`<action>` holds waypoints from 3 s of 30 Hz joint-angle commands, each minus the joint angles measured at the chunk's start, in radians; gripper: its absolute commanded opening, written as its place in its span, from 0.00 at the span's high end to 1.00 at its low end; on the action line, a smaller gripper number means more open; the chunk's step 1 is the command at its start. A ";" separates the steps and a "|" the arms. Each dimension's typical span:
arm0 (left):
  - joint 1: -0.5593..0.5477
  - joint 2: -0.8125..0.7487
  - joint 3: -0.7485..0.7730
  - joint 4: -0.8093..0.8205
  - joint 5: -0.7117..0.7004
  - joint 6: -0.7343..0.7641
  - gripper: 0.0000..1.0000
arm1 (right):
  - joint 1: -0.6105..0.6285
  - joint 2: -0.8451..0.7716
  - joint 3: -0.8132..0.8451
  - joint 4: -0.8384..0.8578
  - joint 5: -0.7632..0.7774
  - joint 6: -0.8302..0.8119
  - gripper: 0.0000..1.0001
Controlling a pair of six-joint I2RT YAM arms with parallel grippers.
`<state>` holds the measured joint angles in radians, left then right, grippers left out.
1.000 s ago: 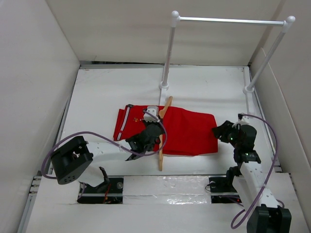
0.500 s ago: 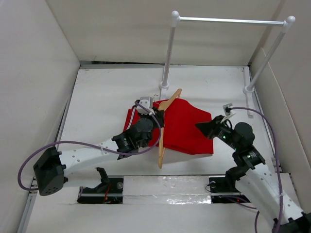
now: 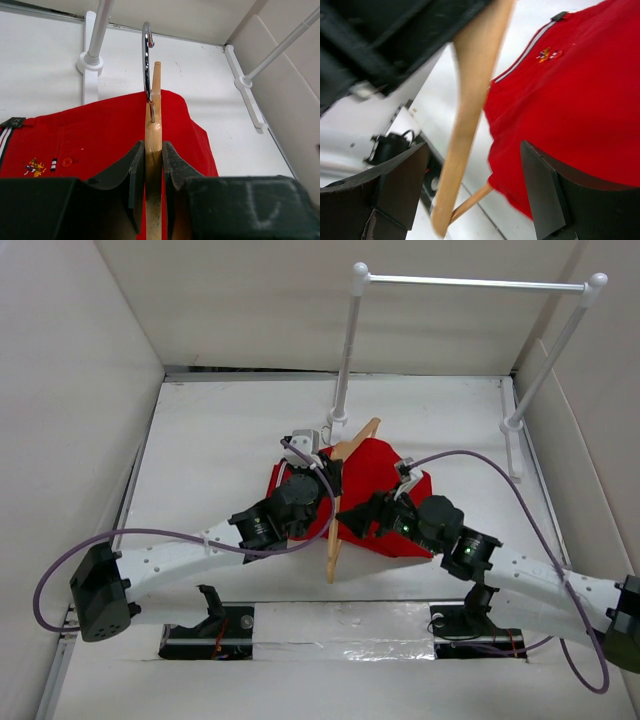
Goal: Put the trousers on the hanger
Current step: Place the trousers on the hanger, then place the hanger at the clothesline.
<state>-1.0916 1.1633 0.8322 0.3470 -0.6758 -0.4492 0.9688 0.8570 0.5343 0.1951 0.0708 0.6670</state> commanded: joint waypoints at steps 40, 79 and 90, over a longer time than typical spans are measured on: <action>-0.005 0.030 0.515 0.102 0.154 0.210 0.47 | -0.355 0.076 0.161 0.480 -0.408 0.384 1.00; 0.007 -0.413 -0.300 0.053 0.051 -0.109 0.51 | -1.246 0.632 0.780 0.638 -0.977 0.620 1.00; 0.007 -0.402 -0.315 0.046 0.059 -0.128 0.51 | -1.289 0.749 0.764 0.676 -0.970 0.655 1.00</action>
<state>-1.0908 0.7769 0.5301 0.3550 -0.6205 -0.5682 -0.3077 1.6196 1.2301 0.6655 -0.9009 1.3201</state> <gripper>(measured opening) 0.490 0.315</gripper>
